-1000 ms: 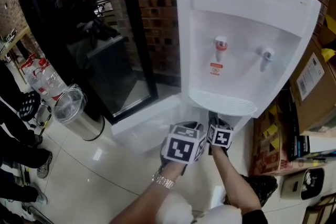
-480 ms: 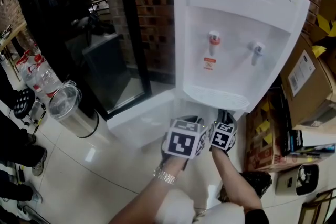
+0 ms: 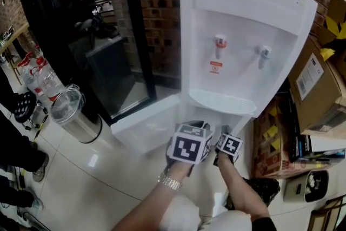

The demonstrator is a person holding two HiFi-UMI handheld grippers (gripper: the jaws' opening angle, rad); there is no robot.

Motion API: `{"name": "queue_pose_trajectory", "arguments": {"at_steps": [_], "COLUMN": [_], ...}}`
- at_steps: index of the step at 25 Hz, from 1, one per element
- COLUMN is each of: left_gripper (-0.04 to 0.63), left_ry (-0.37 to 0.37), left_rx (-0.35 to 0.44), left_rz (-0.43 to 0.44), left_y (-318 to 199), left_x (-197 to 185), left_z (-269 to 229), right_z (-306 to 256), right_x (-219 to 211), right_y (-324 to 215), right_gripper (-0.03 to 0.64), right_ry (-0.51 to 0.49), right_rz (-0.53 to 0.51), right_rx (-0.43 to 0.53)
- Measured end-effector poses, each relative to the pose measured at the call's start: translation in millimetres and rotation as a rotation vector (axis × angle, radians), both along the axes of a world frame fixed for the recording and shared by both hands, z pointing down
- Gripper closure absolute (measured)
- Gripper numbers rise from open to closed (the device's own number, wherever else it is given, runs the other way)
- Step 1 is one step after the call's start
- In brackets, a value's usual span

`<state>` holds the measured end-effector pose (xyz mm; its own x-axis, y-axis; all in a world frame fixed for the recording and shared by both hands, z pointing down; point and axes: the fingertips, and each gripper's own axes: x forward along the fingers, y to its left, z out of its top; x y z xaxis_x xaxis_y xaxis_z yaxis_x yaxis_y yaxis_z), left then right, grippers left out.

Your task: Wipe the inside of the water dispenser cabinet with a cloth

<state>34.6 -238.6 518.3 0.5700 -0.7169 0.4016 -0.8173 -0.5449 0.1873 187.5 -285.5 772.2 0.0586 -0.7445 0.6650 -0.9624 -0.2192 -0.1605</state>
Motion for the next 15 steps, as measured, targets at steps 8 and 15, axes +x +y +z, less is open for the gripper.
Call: {"name": "queue_pose_trajectory", "arguments": {"at_steps": [8, 15], "left_gripper": [0.543, 0.543], "left_ry": [-0.004, -0.002], "left_rx": [-0.008, -0.001], "left_rz": [0.014, 0.024], "left_y": [0, 2], "left_x": [3, 5], "left_z": [3, 0], "right_z": [-126, -91], "right_x": [-24, 4], "right_y": [-22, -20], "right_gripper": [0.598, 0.598], "right_ry": [0.225, 0.249], "right_rz": [-0.093, -0.018], "right_rx": [0.330, 0.246]}}
